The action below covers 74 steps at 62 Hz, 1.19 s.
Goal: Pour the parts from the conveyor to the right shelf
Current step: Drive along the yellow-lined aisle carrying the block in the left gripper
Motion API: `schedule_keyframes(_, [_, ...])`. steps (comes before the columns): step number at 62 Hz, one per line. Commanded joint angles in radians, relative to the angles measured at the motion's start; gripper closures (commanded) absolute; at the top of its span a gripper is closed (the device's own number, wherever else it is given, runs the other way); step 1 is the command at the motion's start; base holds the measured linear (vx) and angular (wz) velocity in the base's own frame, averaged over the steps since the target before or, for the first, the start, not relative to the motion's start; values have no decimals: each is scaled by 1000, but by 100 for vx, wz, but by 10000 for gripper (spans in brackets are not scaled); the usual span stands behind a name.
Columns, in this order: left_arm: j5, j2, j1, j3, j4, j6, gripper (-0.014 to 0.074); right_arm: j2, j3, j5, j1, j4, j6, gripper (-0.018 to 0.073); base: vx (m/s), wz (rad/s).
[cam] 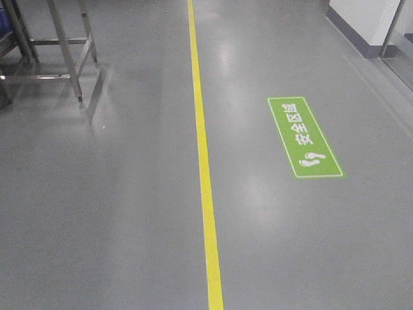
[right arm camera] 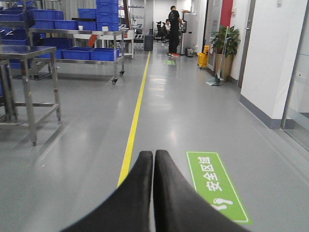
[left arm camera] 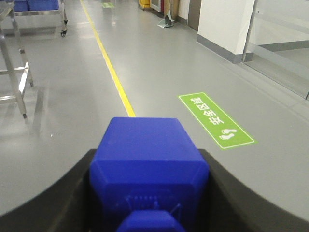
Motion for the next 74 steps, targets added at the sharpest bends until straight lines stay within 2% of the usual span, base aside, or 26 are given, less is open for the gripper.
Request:
schedule_keyframes(1, [-82, 12, -5, -27, -3, -3, 603, -14, 15, -75, -6, -3, -4, 568, 73, -12])
schedule_keyframes(74, [-82, 12, -5, -27, -3, -3, 603, -14, 15, -75, -6, -3, -4, 568, 75, 4])
